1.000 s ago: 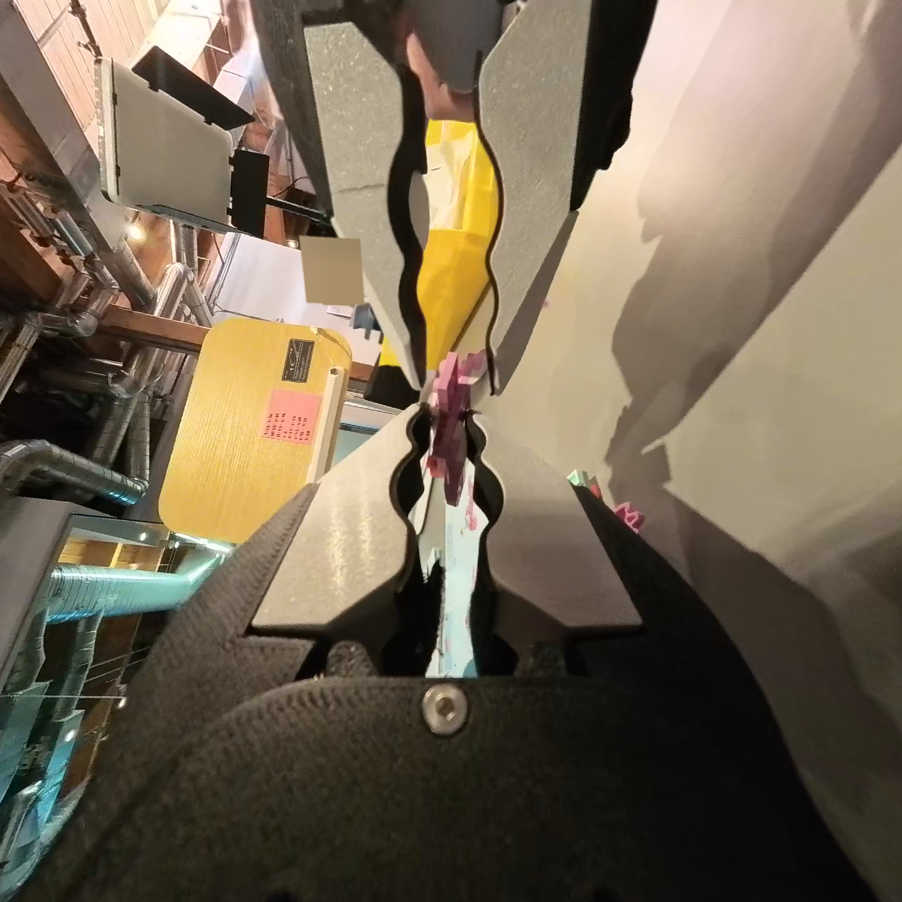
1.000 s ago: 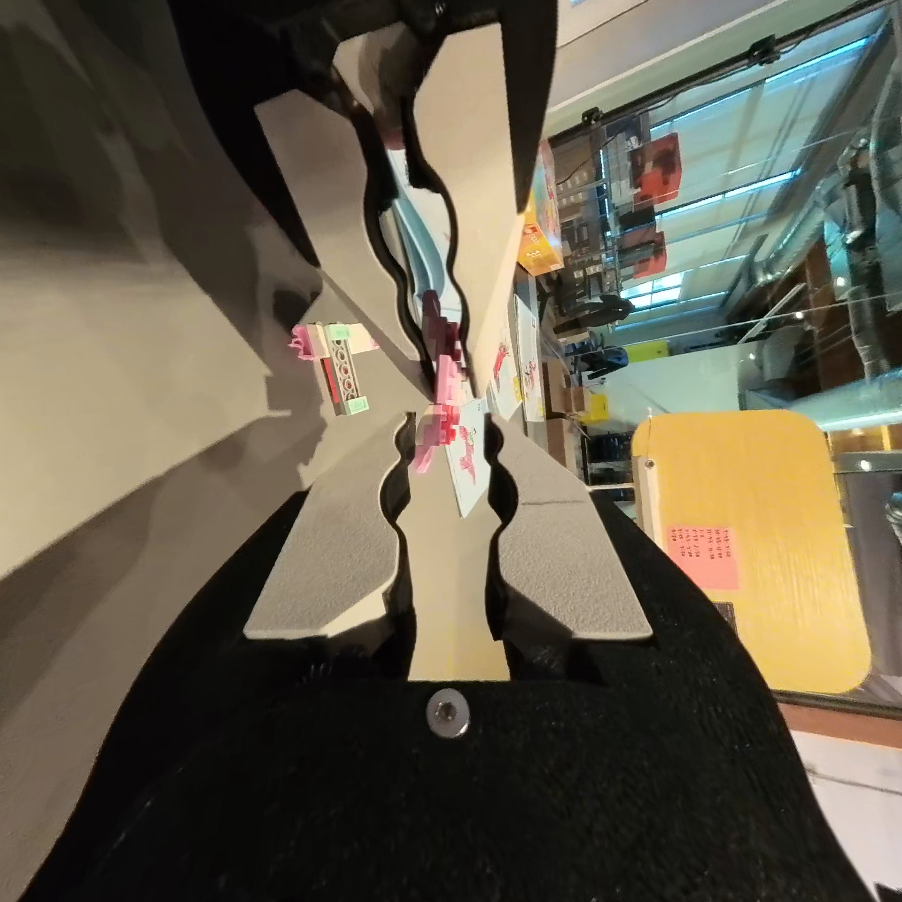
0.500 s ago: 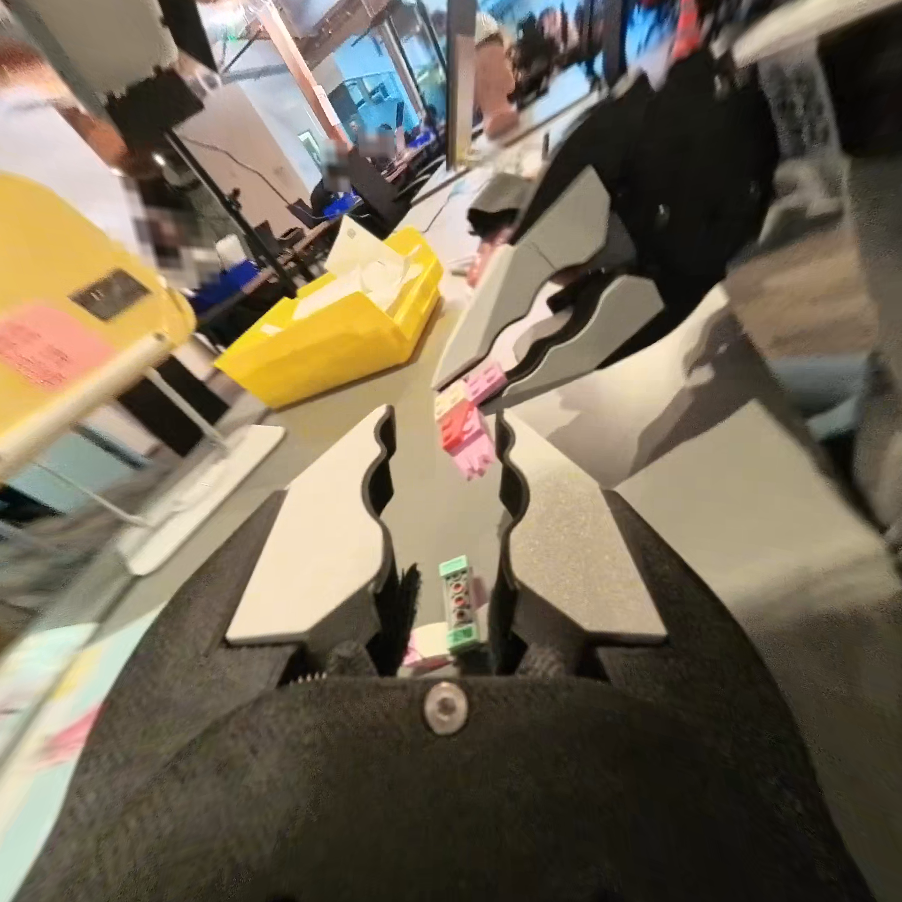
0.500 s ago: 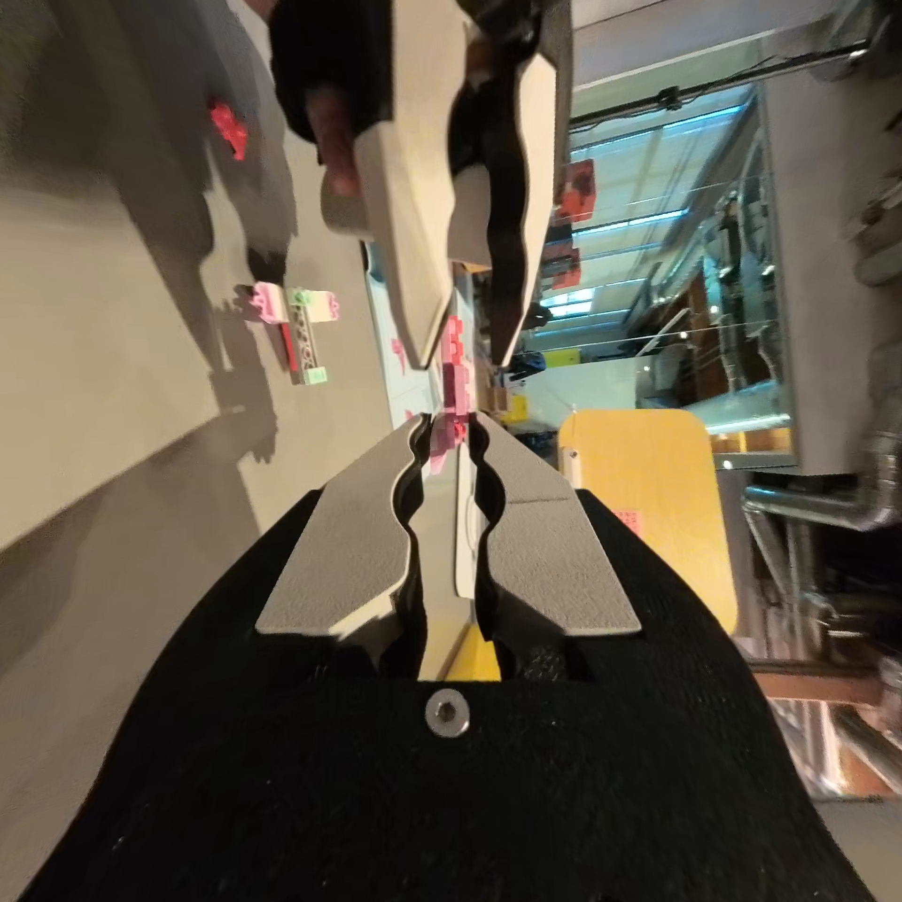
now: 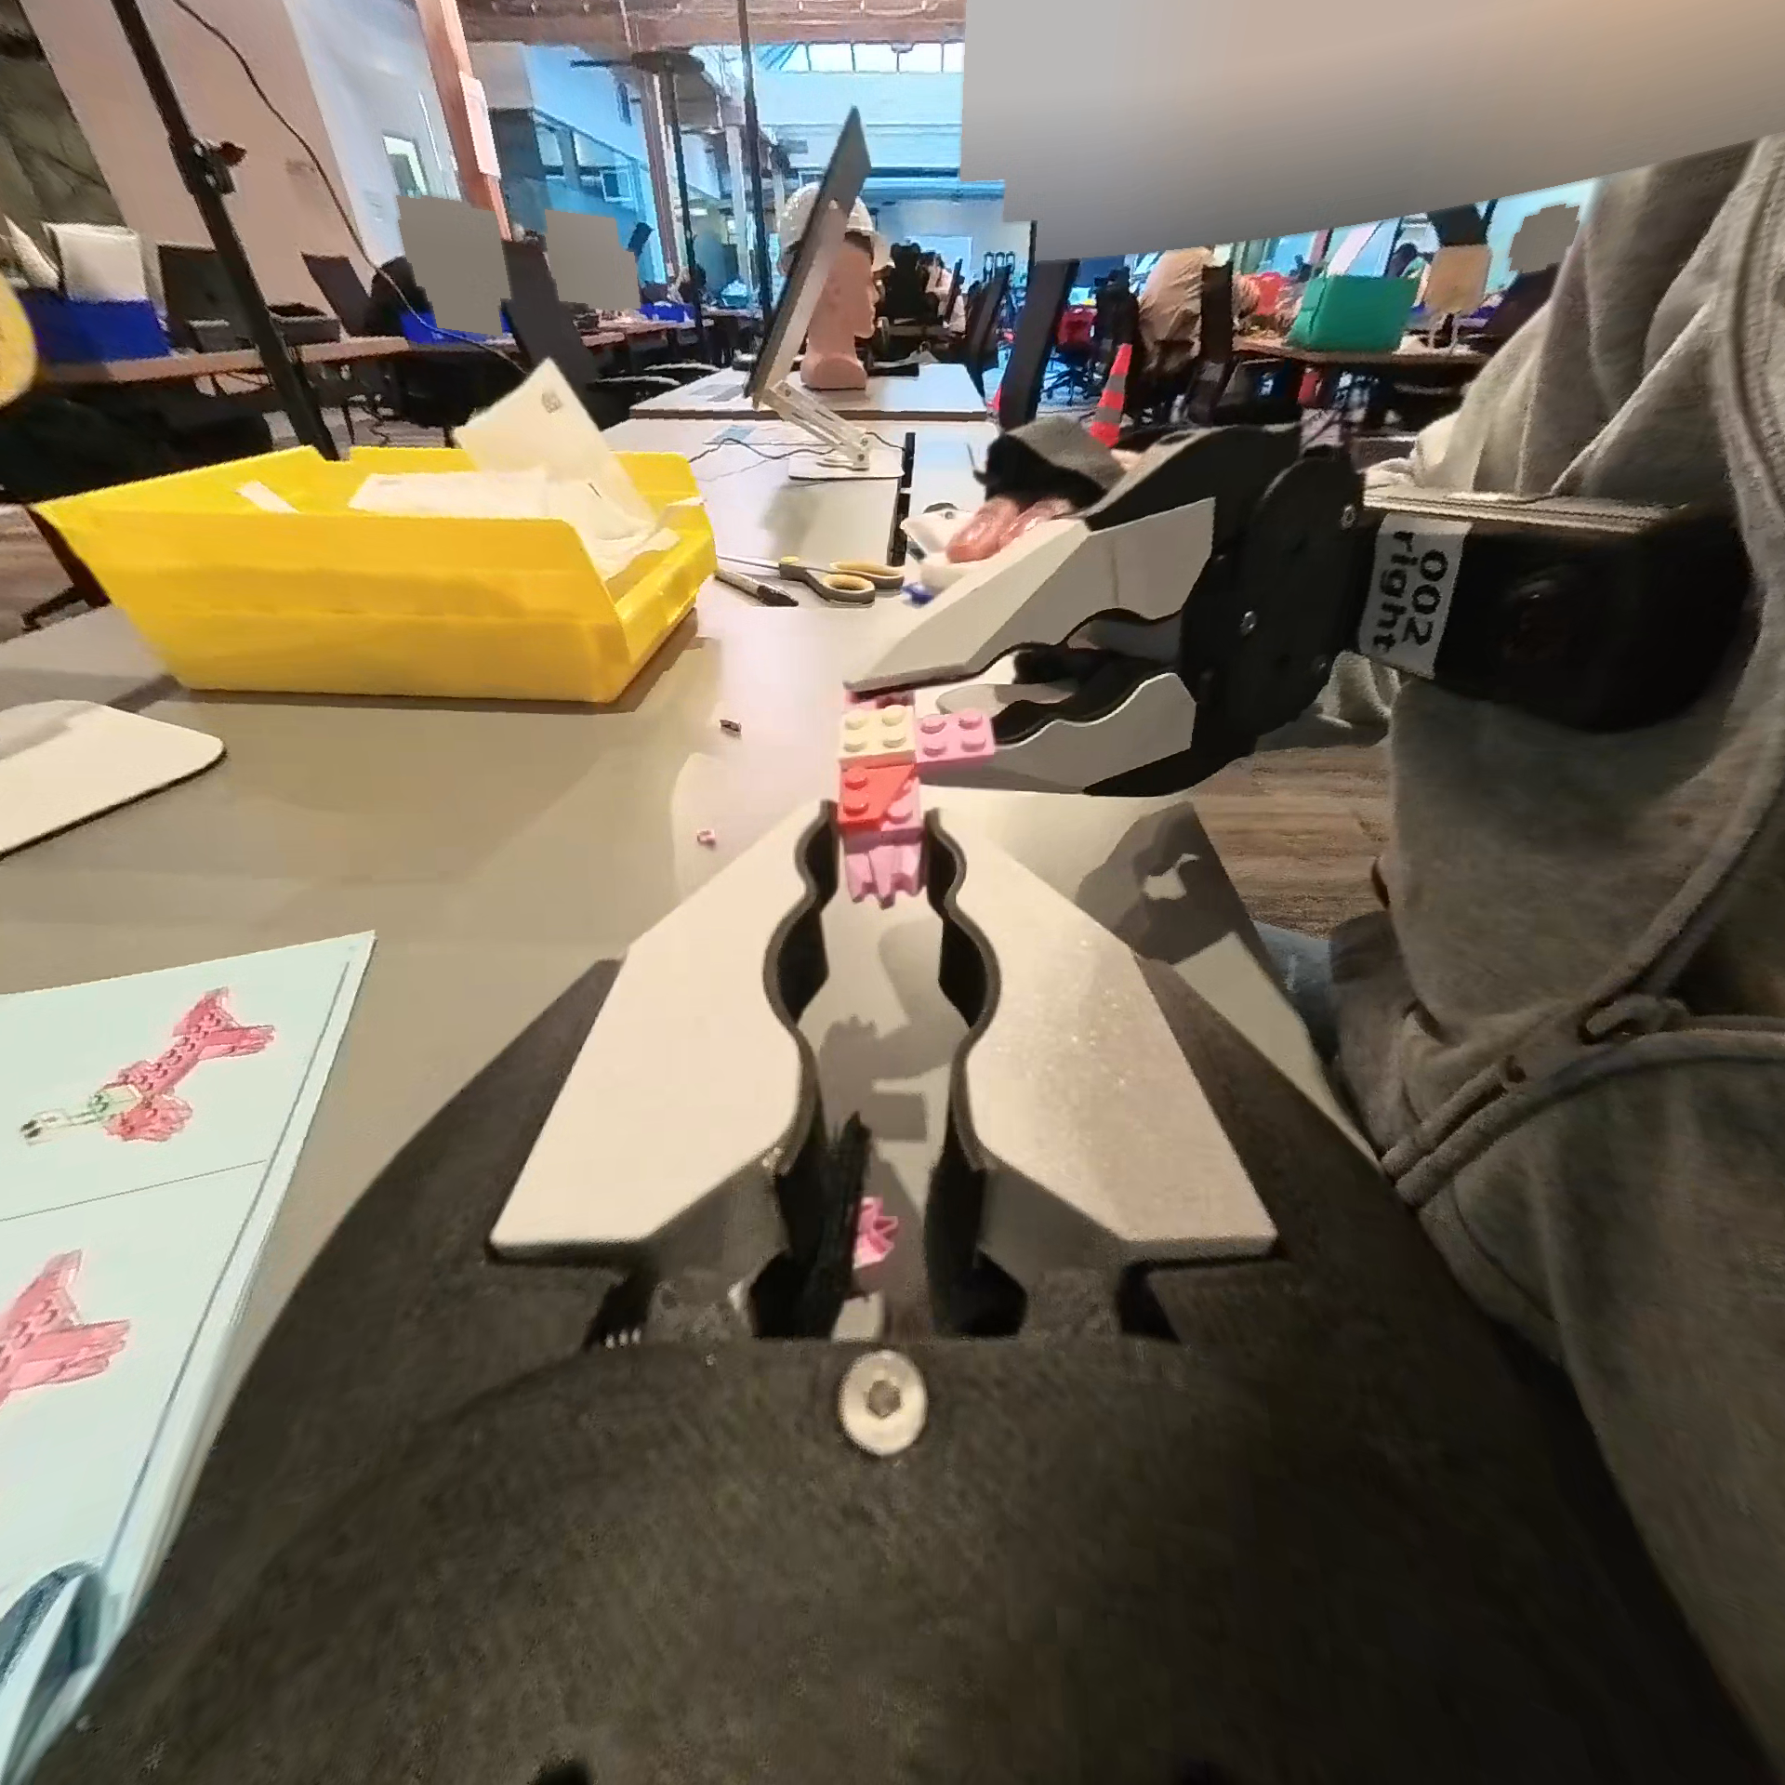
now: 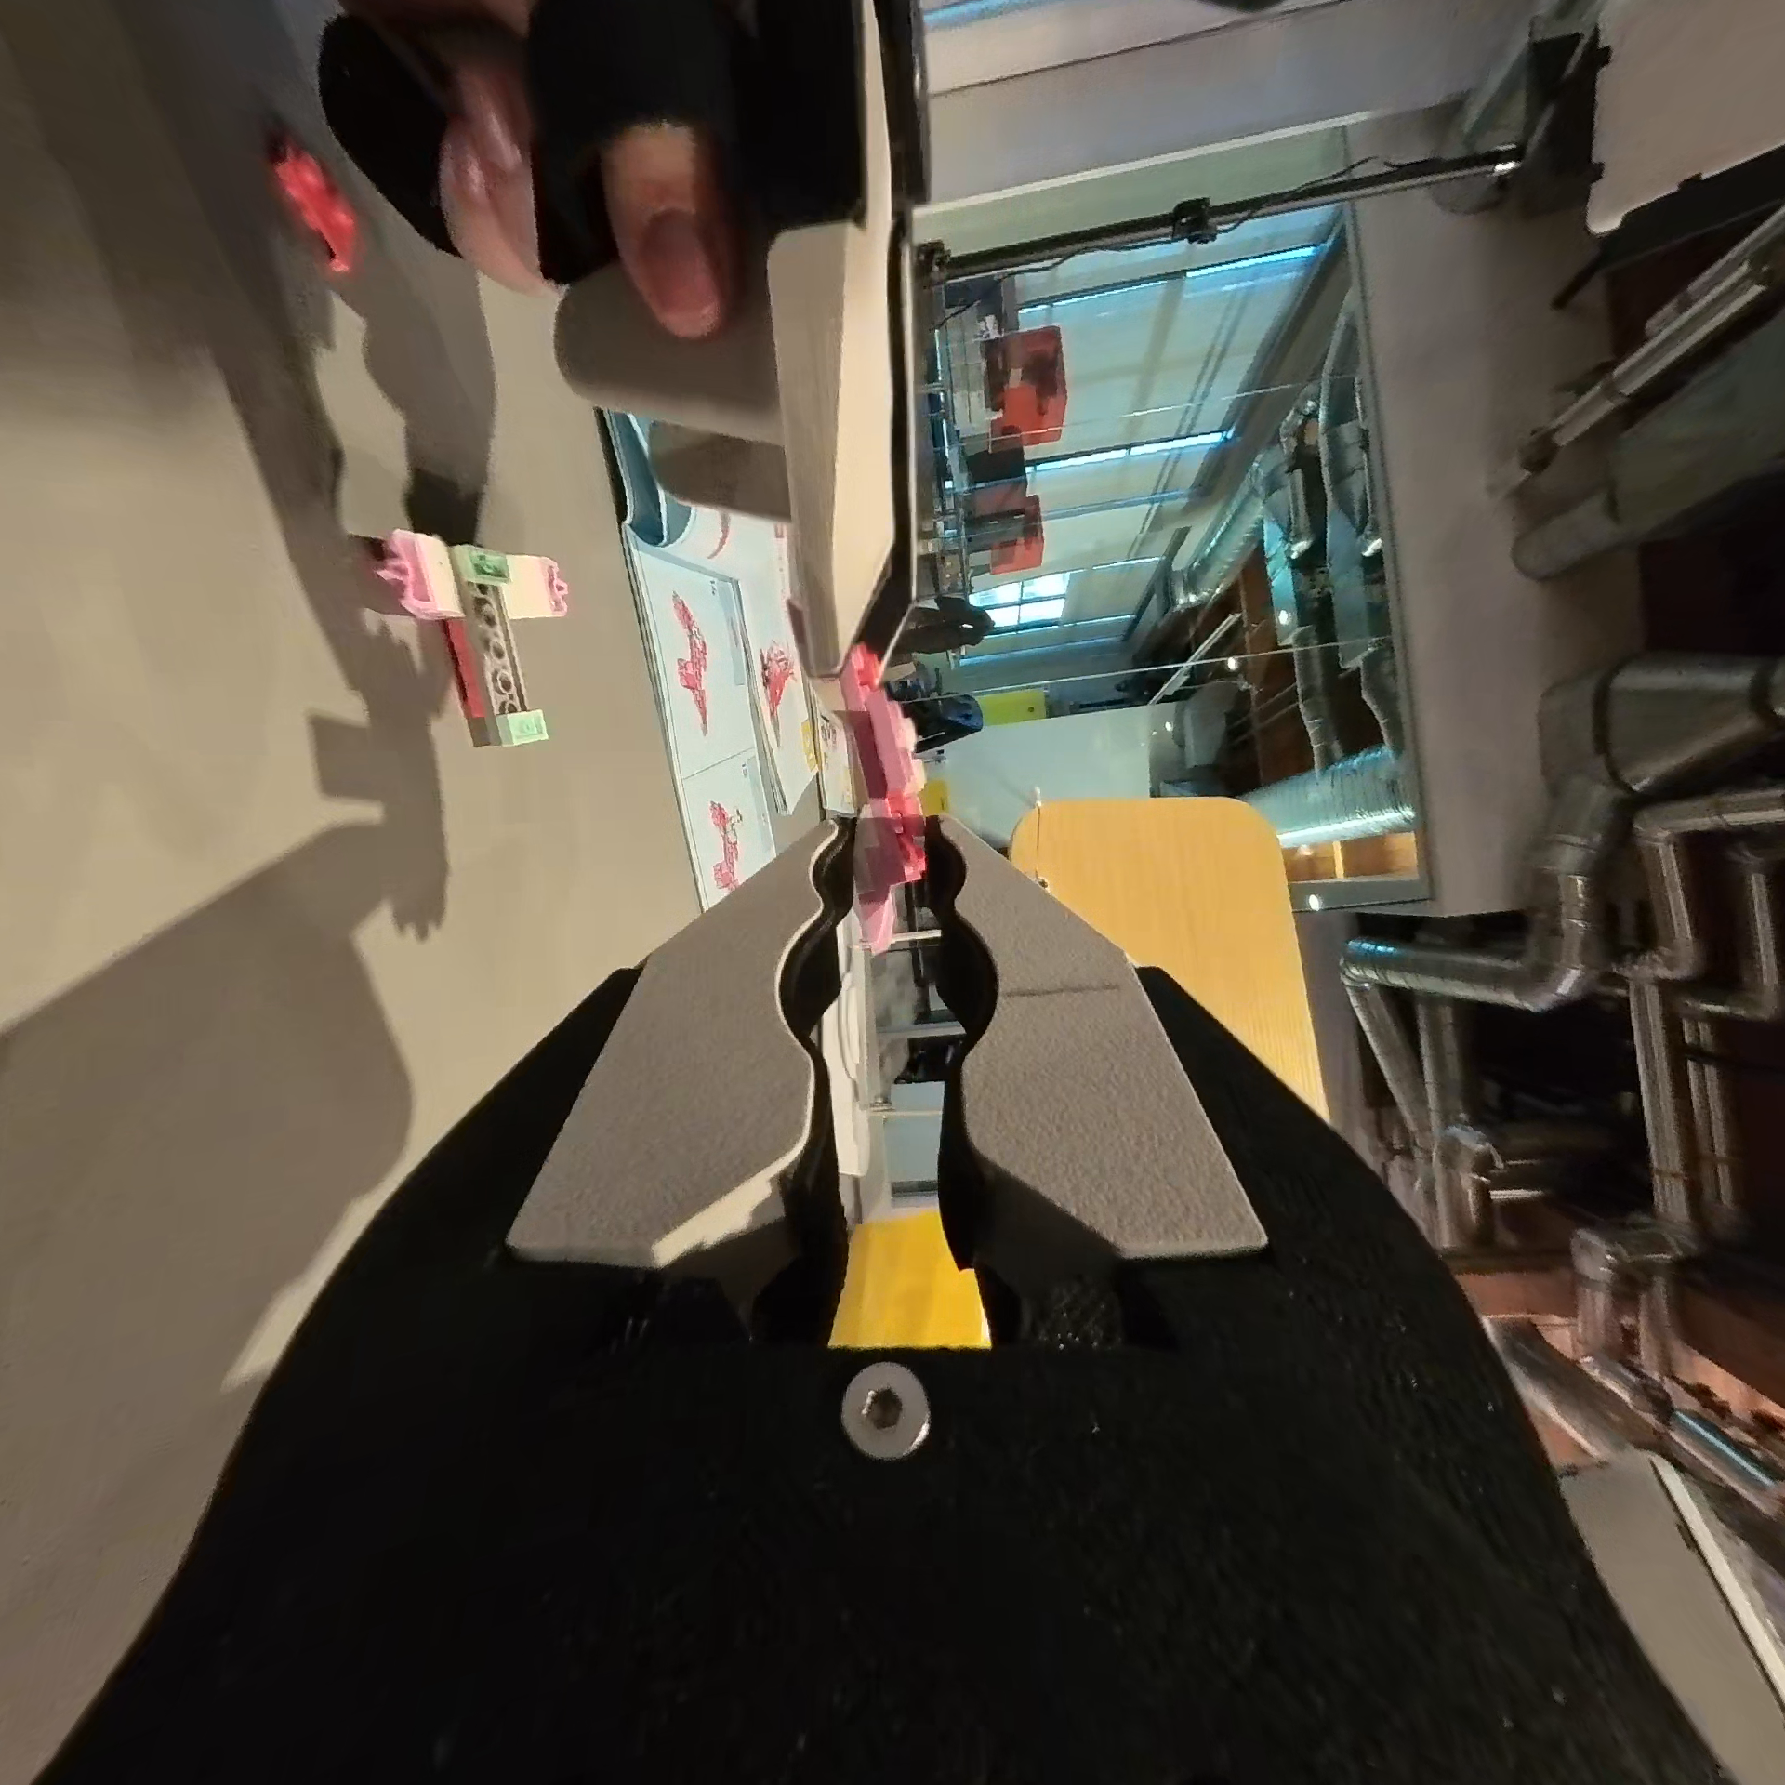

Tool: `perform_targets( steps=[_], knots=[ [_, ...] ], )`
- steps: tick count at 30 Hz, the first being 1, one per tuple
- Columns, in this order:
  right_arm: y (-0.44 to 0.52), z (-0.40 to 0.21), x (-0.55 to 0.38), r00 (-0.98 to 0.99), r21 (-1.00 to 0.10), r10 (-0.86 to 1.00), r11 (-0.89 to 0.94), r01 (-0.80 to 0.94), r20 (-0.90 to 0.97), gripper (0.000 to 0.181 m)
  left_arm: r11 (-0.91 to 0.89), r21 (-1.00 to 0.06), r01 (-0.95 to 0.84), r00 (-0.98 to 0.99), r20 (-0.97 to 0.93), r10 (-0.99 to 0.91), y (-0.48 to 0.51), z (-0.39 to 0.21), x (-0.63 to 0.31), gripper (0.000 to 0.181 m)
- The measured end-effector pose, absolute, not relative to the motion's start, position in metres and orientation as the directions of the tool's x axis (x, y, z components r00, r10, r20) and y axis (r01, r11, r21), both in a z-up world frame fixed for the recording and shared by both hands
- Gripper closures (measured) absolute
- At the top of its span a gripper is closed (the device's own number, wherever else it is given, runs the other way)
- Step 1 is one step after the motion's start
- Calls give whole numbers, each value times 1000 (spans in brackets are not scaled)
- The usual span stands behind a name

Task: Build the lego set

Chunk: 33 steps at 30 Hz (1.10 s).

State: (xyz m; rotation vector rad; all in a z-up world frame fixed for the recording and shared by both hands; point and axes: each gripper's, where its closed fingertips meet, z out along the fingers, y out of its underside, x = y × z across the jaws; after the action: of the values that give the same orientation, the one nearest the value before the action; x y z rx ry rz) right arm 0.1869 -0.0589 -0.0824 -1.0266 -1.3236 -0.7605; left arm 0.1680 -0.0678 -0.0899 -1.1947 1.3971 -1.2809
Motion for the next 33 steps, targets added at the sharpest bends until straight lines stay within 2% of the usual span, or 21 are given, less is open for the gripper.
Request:
perform_targets(
  steps=[2, 3, 5, 6, 9, 11, 13, 16, 29, 33],
  knots=[
    [-59, -85, 185, 182, -228, 150, 398, 889, 972, 167, -1, -995, -104, -152, 17, -988, -64, -92, 168, 165],
    [-60, -89, 183, 215, -282, 203, 403, 871, 955, 158, 2, -994, -107, -134, 13, -991, -61, -92, 168, 165],
    [-63, -96, 185, 312, -433, 336, 389, 813, 888, 138, 12, -991, -131, -108, 2, -994, -54, -97, 167, 165],
    [-62, -100, 193, 378, -530, 415, 354, 771, 828, 137, 18, -989, -144, -94, -4, -996, -51, -99, 167, 165],
    [-32, -123, 256, 662, -787, 534, 9, 617, 525, 148, 29, -984, -175, -78, -15, -997, -45, -106, 166, 165],
    [-19, -147, 296, 803, -857, 533, -250, 451, 267, 148, 38, -982, -184, -75, -25, -997, -43, -107, 165, 165],
    [-17, -164, 314, 860, -865, 508, -411, 287, 44, 152, 56, -980, -193, -67, -44, -997, -42, -109, 165, 165],
    [-17, -183, 321, 876, -817, 475, -535, 214, -82, 154, 73, -976, -206, -70, -59, -996, -43, -112, 166, 165],
    [-6, -194, 313, 864, -776, 504, -550, 310, -12, 177, 99, -970, -222, -79, -84, -993, -46, -115, 167, 165],
    [-8, -189, 313, 859, -793, 511, -522, 313, 3, 172, 100, -969, -227, -79, -84, -993, -46, -116, 168, 165]
  ],
)
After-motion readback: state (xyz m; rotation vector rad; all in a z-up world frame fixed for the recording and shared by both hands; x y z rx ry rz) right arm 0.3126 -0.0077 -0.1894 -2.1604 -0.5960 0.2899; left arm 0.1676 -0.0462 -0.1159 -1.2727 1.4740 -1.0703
